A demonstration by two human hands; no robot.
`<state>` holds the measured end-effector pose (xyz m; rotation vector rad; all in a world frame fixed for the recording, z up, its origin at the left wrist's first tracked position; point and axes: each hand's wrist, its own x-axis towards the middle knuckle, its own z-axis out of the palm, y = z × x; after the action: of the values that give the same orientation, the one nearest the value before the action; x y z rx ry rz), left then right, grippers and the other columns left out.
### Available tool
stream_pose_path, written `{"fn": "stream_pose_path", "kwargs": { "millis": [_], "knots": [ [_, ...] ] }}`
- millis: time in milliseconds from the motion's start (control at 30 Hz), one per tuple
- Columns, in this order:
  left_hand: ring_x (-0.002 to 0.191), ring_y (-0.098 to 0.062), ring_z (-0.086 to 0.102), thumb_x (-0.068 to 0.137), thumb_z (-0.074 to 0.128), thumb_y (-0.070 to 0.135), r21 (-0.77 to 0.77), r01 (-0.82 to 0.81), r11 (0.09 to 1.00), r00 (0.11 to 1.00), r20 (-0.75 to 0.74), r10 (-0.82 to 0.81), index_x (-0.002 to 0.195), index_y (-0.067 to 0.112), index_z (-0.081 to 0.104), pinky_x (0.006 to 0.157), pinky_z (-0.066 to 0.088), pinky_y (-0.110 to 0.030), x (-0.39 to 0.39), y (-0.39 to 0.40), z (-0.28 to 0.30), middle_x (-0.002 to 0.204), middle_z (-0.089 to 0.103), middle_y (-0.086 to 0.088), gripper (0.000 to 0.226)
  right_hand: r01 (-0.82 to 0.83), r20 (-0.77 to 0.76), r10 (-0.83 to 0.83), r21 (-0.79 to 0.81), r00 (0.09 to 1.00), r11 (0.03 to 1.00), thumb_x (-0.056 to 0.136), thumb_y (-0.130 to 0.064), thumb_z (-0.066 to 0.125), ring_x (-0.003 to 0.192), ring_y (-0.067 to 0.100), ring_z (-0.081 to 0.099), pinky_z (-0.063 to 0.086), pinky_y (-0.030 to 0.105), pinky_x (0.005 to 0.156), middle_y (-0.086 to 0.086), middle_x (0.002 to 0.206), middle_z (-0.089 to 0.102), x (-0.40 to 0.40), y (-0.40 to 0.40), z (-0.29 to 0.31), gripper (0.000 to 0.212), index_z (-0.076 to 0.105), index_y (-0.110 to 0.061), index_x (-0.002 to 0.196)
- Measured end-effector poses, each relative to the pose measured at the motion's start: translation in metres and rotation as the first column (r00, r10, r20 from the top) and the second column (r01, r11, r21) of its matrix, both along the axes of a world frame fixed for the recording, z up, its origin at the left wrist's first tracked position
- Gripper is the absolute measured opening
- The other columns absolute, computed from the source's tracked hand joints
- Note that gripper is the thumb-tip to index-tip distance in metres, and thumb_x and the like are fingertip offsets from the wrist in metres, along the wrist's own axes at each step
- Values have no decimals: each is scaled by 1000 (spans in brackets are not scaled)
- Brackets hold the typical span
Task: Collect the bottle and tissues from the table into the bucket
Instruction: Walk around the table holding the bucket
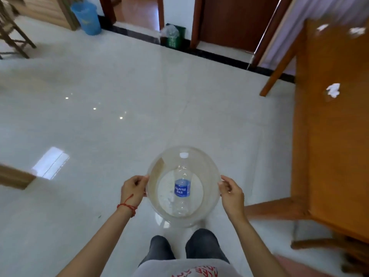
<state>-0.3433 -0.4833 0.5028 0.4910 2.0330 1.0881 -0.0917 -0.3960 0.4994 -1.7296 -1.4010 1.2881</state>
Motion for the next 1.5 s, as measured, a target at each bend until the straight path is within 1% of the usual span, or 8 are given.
{"fn": "stream_pose_path", "kwargs": {
  "millis": [233, 367, 500, 667, 1067, 1267, 1367, 1500],
  "knots": [
    [70, -28, 64, 87, 57, 27, 20, 91, 996, 996, 11, -91, 79, -1, 66, 71, 57, -40, 16, 112, -6, 78, 67, -14, 30, 115, -21, -115, -4, 993, 993, 91, -20, 52, 97, 17, 57, 48, 33, 91, 0, 102, 61, 22, 85, -7, 26, 60, -15, 115],
    [69, -27, 63, 87, 57, 26, 31, 102, 994, 995, 0, -102, 78, 2, 66, 71, 57, -40, 30, 181, -4, 77, 66, -11, 27, 122, -34, -121, 23, 992, 992, 91, -16, 52, 97, 17, 56, 46, 29, 87, 1, 103, 60, 36, 151, -3, 27, 59, -11, 116],
    [70, -28, 63, 87, 56, 25, 44, 131, 990, 991, -1, -131, 74, 8, 66, 70, 57, -40, 45, 246, 6, 73, 65, -8, 23, 127, -24, -126, 61, 992, 990, 91, -15, 53, 95, 19, 58, 49, 32, 88, 4, 102, 62, 53, 215, 8, 26, 60, -9, 115],
    [71, -27, 65, 87, 56, 29, 40, 187, 981, 982, -14, -187, 80, 5, 66, 72, 57, -41, 53, 319, 12, 76, 66, -7, 27, 157, -39, -155, 67, 987, 985, 91, -14, 51, 94, 17, 58, 50, 31, 85, 3, 102, 62, 63, 275, 13, 26, 59, -8, 116],
    [68, -27, 63, 87, 57, 28, 29, 301, 953, 954, -6, -301, 73, 4, 64, 69, 58, -39, 31, 507, 0, 75, 66, -11, 28, 263, 36, -266, 69, 963, 962, 92, -20, 51, 102, 22, 59, 49, 37, 93, 8, 112, 64, 45, 433, 2, 28, 59, -9, 117],
    [70, -29, 64, 88, 56, 26, 34, 379, 925, 926, -11, -378, 82, -1, 66, 66, 57, -35, 16, 612, 2, 80, 67, -14, 29, 361, 28, -363, 55, 932, 931, 91, -16, 51, 103, 26, 60, 49, 43, 95, 11, 115, 64, 31, 515, 5, 27, 59, -9, 117],
    [70, -27, 63, 87, 56, 26, 30, 423, 906, 906, -18, -423, 78, 3, 65, 61, 56, -31, 15, 656, 4, 76, 65, -10, 26, 398, 34, -399, 43, 916, 917, 92, -16, 51, 104, 27, 59, 49, 42, 96, 10, 116, 63, 28, 547, 5, 28, 59, -10, 118],
    [69, -28, 63, 87, 57, 26, 18, 458, 889, 889, -8, -458, 77, 1, 65, 64, 56, -33, 20, 710, 2, 76, 66, -13, 28, 447, 28, -448, 31, 894, 894, 91, -15, 53, 101, 27, 60, 49, 38, 92, 13, 112, 64, 33, 584, 1, 26, 59, -9, 116]
  ]
}}
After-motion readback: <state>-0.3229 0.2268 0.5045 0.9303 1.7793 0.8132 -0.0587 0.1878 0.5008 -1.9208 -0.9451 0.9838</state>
